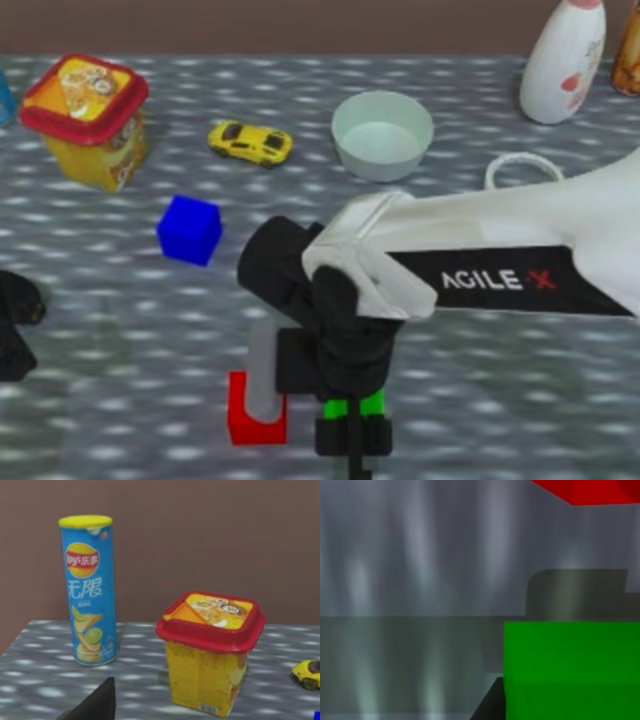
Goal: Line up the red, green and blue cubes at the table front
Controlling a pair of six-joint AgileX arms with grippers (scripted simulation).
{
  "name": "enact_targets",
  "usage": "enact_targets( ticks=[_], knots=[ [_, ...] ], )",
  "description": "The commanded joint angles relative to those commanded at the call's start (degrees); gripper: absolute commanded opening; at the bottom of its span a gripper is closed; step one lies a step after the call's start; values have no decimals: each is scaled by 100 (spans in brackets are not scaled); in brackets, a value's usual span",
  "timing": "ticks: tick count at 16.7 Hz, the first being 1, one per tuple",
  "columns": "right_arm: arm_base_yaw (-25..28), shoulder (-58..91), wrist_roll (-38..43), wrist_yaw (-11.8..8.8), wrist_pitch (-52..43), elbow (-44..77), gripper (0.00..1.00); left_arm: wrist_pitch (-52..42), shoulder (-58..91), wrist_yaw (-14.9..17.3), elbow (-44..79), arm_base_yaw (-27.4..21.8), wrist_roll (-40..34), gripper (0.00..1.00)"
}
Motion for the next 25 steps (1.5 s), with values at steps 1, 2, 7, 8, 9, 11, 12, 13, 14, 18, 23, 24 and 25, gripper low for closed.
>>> enact_targets(
  ticks=[1, 2, 7, 8, 9, 11, 12, 13, 14, 18, 23, 24, 25],
  knots=[
    [0, 0, 0, 0, 0, 0, 53, 0, 0, 0, 0, 0, 0, 100],
    [0, 0, 0, 0, 0, 0, 60, 0, 0, 0, 0, 0, 0, 100],
    [0, 0, 0, 0, 0, 0, 98, 0, 0, 0, 0, 0, 0, 100],
    [0, 0, 0, 0, 0, 0, 100, 0, 0, 0, 0, 0, 0, 100],
    [0, 0, 0, 0, 0, 0, 100, 0, 0, 0, 0, 0, 0, 100],
    [0, 0, 0, 0, 0, 0, 100, 0, 0, 0, 0, 0, 0, 100],
    [0, 0, 0, 0, 0, 0, 100, 0, 0, 0, 0, 0, 0, 100],
    [0, 0, 0, 0, 0, 0, 100, 0, 0, 0, 0, 0, 0, 100],
    [0, 0, 0, 0, 0, 0, 100, 0, 0, 0, 0, 0, 0, 100],
    [8, -35, -10, 1, -100, 81, 100, 0, 0, 0, 0, 0, 0, 100],
    [40, -419, -15, -3, -1157, 671, 100, 0, 0, 0, 0, 0, 0, 100],
    [46, -495, -17, -4, -1299, 767, 100, 0, 0, 0, 0, 0, 0, 100],
    [45, -551, -15, -5, -1379, 823, 100, 0, 0, 0, 0, 0, 0, 100]
  ],
)
